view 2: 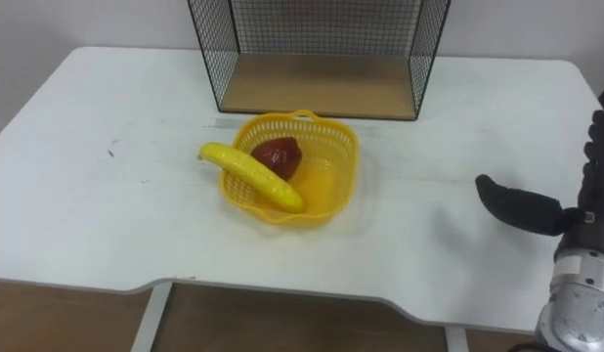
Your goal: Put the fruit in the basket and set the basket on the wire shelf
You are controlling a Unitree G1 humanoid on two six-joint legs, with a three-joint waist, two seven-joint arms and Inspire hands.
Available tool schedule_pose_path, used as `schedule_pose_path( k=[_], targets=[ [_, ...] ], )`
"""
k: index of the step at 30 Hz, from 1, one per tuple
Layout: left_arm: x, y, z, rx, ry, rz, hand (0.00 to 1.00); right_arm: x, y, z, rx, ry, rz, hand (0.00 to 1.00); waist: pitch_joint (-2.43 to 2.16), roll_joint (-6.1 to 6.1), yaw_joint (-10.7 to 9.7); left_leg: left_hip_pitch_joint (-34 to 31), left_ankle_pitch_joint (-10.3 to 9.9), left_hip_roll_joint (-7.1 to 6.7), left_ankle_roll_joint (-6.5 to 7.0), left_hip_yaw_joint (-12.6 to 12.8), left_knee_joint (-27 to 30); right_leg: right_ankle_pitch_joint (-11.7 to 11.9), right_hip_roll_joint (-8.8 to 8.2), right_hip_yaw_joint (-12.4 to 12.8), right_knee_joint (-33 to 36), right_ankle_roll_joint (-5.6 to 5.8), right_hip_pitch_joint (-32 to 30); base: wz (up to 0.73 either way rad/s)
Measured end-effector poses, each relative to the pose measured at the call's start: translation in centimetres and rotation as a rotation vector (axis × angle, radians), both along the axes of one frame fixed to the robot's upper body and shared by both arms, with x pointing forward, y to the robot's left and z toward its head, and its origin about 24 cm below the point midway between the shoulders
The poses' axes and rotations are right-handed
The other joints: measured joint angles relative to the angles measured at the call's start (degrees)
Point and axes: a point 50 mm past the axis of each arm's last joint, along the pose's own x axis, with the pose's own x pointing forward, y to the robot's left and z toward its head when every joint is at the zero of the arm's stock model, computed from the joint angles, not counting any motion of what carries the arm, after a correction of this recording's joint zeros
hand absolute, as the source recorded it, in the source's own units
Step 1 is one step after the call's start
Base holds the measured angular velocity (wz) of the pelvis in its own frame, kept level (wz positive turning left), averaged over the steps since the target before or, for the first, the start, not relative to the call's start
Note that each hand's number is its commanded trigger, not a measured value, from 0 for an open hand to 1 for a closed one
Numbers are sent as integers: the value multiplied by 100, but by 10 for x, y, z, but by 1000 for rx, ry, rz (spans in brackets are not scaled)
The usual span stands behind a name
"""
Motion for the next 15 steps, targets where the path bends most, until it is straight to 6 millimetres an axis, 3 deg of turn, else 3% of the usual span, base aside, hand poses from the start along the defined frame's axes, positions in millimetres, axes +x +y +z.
schedule_pose_path(
  k=[4, 9, 15],
  targets=[
    [9, -9, 30, 162, -42, -26, 0, 1, 2, 2, 4, -13, 9, 0, 0, 1, 1, 14, -5, -10, 8, 5, -6, -1, 5, 12, -82, 5, 24, 0],
    [21, -23, 53, 282, -119, -93, 0, 1, 7, 1, 28, -43, 29, 0, 8, -2, -60, 3, -5, -25, 8, -74, 23, 0, 5, -2, -96, 6, 43, 3],
    [51, -45, 51, 281, -133, -333, 0, 8, 19, 0, 126, -79, 128, 0, 46, 57, -185, -90, -6, -33, 9, -95, 54, -1, 4, -25, -70, 7, -2, 2]
  ],
)
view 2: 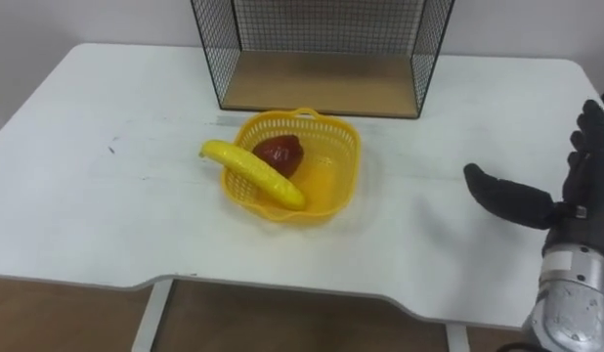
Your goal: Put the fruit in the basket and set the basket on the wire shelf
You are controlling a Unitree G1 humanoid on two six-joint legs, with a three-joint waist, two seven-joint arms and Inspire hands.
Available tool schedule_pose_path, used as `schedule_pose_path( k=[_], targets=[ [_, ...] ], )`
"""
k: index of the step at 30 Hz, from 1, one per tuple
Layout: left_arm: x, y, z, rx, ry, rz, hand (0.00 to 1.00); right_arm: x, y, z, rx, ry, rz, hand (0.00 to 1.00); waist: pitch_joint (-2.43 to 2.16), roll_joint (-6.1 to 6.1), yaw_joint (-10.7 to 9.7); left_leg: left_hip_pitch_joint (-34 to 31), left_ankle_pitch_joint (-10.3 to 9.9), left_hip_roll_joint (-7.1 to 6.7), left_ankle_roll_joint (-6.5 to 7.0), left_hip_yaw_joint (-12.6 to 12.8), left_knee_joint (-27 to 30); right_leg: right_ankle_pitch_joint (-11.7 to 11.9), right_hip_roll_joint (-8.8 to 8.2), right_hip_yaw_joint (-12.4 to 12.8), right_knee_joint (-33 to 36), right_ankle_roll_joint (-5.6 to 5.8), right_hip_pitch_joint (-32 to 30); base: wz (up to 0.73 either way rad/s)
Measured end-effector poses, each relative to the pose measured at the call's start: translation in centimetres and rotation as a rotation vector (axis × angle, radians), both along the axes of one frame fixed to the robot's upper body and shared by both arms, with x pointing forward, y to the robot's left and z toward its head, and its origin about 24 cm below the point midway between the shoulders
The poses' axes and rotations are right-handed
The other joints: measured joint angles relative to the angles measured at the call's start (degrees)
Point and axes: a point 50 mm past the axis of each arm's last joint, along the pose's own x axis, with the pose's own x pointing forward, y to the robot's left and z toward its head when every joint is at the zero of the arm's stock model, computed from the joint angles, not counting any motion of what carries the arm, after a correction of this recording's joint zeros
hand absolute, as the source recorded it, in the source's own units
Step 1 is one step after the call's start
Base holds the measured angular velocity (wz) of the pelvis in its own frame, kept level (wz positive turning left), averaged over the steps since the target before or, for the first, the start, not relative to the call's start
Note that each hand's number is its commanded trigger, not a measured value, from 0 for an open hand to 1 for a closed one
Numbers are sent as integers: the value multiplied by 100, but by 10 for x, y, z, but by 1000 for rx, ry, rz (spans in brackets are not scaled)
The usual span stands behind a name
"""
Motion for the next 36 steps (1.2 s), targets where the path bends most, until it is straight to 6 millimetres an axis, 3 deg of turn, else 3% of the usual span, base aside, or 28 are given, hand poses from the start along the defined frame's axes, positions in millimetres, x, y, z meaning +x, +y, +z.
schedule_pose_path(
  k=[6, 13, 18, 29, 36],
  targets=[
    [34, -32, -9, -76, 21, -394, 0, 10, 14, 0, 76, -16, 119, 0, 64, -90, -167, -46, -1, -3, 2, 13, -2, -1, -1, 28, -4, 2, -49, 0],
    [63, -70, -29, -127, 96, -752, 0, 20, 37, -1, 122, -15, 269, 0, 57, -126, -210, -37, 0, 13, 3, 158, -5, 4, -4, 216, 79, 5, -176, -12],
    [73, -87, -52, -183, 216, -956, 0, 22, 45, -6, 159, -6, 316, 0, 57, -127, -394, -40, 1, 22, 4, 190, -12, 5, -7, 210, 88, 5, -186, 0],
    [78, -108, -63, -274, 195, -1195, 0, 28, 59, -19, 272, 14, 378, 0, 62, -123, -543, 61, 2, 66, 4, 361, -65, 15, 13, 328, 126, -10, -185, -5],
    [86, -116, -92, -362, 289, -1235, 0, 34, 74, -28, 326, 35, 418, 0, 77, -146, -609, 90, 3, 70, 5, 412, -75, 15, 5, 352, 169, -9, -203, -1]
  ],
)
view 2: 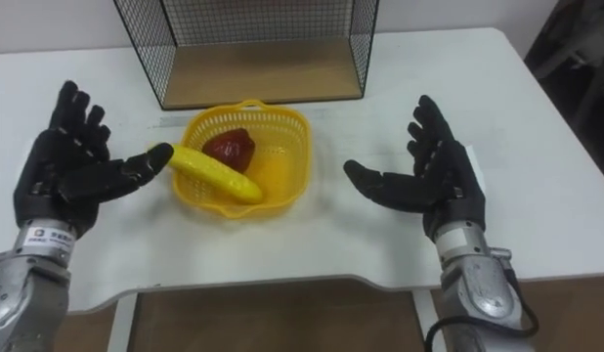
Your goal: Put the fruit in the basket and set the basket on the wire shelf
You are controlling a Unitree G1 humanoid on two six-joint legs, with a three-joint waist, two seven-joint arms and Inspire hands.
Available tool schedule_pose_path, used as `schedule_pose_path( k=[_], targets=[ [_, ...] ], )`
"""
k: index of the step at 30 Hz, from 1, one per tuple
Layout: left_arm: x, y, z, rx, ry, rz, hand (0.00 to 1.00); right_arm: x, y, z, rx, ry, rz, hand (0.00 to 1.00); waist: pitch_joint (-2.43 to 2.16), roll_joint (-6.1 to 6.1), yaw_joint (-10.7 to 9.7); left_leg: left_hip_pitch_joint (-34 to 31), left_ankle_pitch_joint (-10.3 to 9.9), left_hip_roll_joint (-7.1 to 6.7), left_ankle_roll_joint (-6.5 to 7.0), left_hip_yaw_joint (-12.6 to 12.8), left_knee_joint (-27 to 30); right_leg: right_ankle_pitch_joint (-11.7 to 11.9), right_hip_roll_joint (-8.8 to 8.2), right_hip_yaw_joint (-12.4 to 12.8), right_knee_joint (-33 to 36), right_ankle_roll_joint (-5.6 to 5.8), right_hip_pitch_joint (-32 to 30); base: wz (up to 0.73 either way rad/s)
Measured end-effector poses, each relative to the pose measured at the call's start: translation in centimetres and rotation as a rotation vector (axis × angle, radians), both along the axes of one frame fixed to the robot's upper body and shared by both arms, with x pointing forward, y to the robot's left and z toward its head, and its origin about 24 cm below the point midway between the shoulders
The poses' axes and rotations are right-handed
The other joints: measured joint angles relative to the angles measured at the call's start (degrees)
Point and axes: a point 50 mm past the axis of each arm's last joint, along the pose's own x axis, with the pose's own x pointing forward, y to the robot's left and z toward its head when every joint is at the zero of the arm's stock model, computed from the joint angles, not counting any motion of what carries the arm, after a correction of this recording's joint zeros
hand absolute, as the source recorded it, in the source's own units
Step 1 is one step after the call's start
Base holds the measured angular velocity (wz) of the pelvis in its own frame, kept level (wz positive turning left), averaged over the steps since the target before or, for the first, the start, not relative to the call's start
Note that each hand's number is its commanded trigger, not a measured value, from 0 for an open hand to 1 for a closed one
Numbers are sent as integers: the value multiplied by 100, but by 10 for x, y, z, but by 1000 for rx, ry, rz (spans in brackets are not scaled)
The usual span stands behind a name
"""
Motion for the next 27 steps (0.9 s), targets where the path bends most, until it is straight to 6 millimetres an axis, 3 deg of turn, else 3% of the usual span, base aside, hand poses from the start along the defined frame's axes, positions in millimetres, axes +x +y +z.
schedule_pose_path(
  k=[16, 22, 27],
  targets=[
    [0, -11, -10, -17, 42, -70, 0, 9, 11, -6, 39, 23, 52, 0, 2, -10, 6, 3, 1, 8, 1, 30, 6, 0, 0, 33, 34, 0, -30, 0],
    [0, -15, -12, -26, 52, -98, 0, 11, 19, -7, 62, 23, 75, 0, -8, -64, 5, 10, 2, 8, 1, 33, 7, 0, 0, 35, 31, 0, -24, 0],
    [-2, -21, -23, -50, 111, -126, 0, 11, 27, -9, 92, 33, 104, 0, -9, -66, 19, 14, 2, 11, 1, 32, 13, 0, 1, 29, 20, 0, -6, 0]
  ],
)
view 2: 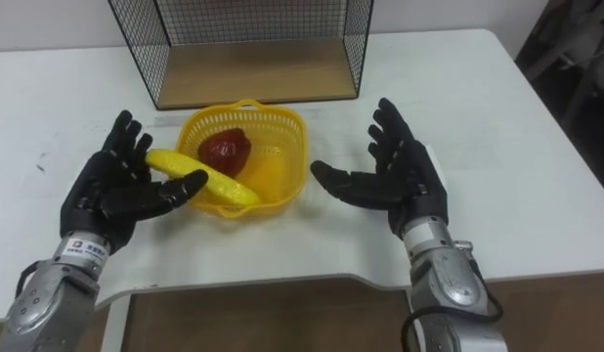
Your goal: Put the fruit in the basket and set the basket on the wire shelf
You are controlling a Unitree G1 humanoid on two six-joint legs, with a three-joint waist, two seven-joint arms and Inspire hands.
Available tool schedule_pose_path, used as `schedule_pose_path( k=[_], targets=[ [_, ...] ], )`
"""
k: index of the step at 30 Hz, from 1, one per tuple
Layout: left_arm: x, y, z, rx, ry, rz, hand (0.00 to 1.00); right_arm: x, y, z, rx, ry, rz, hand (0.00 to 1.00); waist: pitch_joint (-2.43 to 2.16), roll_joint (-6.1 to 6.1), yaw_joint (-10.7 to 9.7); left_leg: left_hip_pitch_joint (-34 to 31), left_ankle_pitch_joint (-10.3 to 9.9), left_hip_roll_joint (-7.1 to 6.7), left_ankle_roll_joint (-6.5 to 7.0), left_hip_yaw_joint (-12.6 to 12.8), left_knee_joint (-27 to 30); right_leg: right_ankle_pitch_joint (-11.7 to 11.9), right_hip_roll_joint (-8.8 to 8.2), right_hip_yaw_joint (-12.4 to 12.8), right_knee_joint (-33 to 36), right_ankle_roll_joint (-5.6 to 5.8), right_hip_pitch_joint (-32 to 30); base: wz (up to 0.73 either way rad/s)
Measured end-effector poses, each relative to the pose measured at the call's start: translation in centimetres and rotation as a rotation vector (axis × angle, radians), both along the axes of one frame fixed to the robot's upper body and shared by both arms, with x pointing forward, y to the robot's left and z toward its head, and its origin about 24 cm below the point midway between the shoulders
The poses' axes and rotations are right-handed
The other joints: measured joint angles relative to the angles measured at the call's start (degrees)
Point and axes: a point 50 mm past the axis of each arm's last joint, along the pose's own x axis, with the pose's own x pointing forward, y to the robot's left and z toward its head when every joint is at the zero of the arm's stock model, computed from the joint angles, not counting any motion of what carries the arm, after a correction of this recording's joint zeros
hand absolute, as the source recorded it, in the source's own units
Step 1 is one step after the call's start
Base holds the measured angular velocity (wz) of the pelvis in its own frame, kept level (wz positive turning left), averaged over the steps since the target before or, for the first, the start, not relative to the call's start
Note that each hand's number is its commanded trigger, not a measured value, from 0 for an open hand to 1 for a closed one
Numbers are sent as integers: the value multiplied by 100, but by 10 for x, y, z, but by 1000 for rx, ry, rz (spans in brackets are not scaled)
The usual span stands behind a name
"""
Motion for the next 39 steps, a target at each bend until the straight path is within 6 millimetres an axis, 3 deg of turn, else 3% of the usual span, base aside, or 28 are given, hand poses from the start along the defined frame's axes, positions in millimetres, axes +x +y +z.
schedule_pose_path(
  k=[5, 31, 39],
  targets=[
    [0, -1, -3, -19, 16, -2, 0, 0, 3, -7, 10, 29, 9, 0, -1, 7, 10, -17, -1, 2, 0, 0, -6, 0, 1, 1, 2, 0, -21, 0],
    [2, -2, -1, -25, 12, -5, 0, 6, 8, -1, 14, 3, 35, 0, 3, 57, 17, -69, -1, 4, -1, 0, -17, 2, 5, -1, -9, -3, -73, 0],
    [4, -4, 1, -32, 3, -7, 0, 4, 16, -11, 40, 46, 52, 0, 4, 50, 24, -51, 0, 3, -1, 15, -31, 2, 5, 3, -11, -3, -72, 0]
  ],
)
